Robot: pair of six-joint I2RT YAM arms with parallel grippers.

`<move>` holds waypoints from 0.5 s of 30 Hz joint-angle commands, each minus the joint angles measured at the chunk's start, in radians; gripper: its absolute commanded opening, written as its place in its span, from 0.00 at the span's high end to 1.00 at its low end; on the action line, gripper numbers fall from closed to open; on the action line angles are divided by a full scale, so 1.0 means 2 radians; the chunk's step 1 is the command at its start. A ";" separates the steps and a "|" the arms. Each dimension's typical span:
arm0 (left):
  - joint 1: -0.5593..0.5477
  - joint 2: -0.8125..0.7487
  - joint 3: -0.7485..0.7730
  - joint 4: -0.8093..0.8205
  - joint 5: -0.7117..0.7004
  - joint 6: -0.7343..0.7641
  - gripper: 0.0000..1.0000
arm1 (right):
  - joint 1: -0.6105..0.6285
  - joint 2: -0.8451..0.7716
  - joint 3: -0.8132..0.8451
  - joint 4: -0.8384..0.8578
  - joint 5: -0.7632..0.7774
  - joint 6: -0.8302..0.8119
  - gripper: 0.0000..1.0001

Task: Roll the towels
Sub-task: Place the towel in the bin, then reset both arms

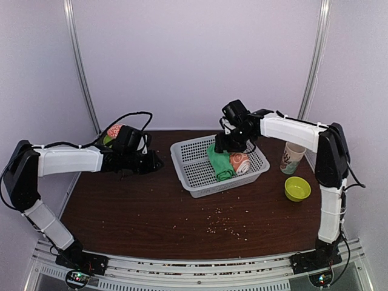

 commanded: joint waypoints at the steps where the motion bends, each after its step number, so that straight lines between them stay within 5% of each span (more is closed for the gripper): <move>1: 0.004 -0.079 -0.023 -0.014 -0.041 0.016 0.81 | 0.002 -0.172 -0.145 0.168 0.027 0.013 0.29; 6: 0.003 -0.183 -0.041 -0.109 -0.133 0.039 0.75 | 0.011 -0.376 -0.319 0.230 0.130 0.005 0.15; 8: 0.004 -0.230 -0.055 -0.139 -0.163 0.044 0.72 | 0.013 -0.463 -0.394 0.249 0.184 0.013 0.01; 10: 0.004 -0.278 -0.076 -0.155 -0.188 0.045 0.66 | 0.011 -0.543 -0.462 0.260 0.220 0.030 0.00; 13: 0.004 -0.349 -0.109 -0.182 -0.245 0.029 0.42 | 0.006 -0.651 -0.544 0.262 0.255 0.055 0.00; 15: 0.004 -0.393 -0.131 -0.194 -0.273 0.027 0.35 | 0.004 -0.698 -0.587 0.260 0.269 0.063 0.00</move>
